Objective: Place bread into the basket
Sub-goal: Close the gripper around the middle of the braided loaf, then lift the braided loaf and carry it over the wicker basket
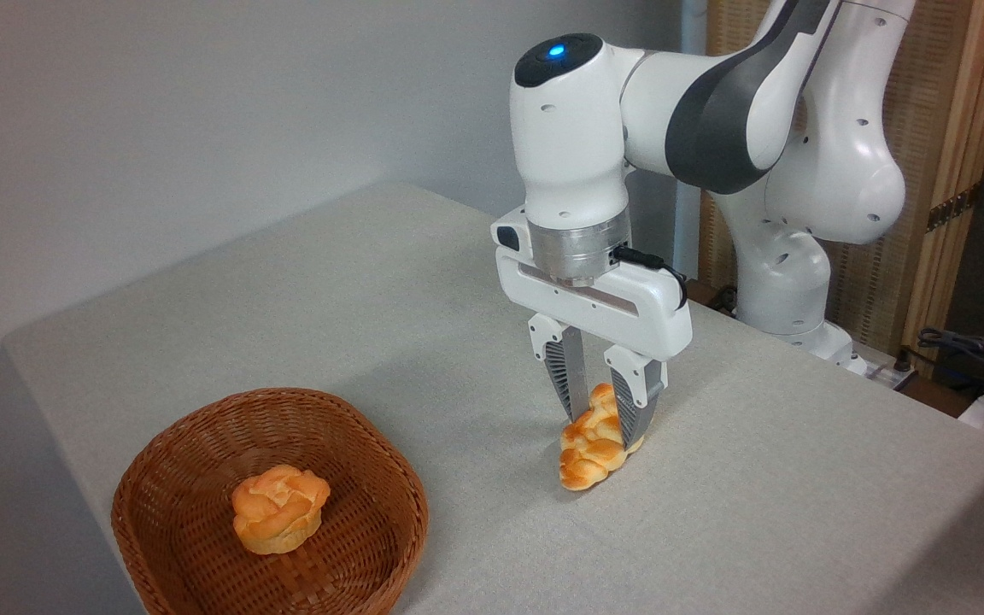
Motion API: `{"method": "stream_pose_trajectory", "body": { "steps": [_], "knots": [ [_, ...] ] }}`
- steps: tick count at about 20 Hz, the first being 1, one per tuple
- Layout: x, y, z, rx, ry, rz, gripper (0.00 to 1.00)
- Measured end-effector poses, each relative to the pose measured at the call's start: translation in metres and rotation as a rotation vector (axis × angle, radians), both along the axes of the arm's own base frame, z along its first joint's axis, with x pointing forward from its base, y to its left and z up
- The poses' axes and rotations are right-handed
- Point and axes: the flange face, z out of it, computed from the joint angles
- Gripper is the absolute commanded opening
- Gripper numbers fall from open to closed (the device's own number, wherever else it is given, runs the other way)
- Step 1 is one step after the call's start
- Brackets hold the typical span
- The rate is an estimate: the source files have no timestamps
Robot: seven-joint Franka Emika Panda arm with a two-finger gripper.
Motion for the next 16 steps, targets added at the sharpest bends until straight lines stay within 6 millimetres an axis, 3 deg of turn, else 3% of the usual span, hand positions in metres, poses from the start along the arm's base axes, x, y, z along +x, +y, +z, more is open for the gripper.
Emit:
{"method": "stream_pose_trajectory", "body": {
  "steps": [16],
  "knots": [
    [0.0027,-0.0017,0.0023,0.001,-0.004,-0.009,0.07]
  ]
}}
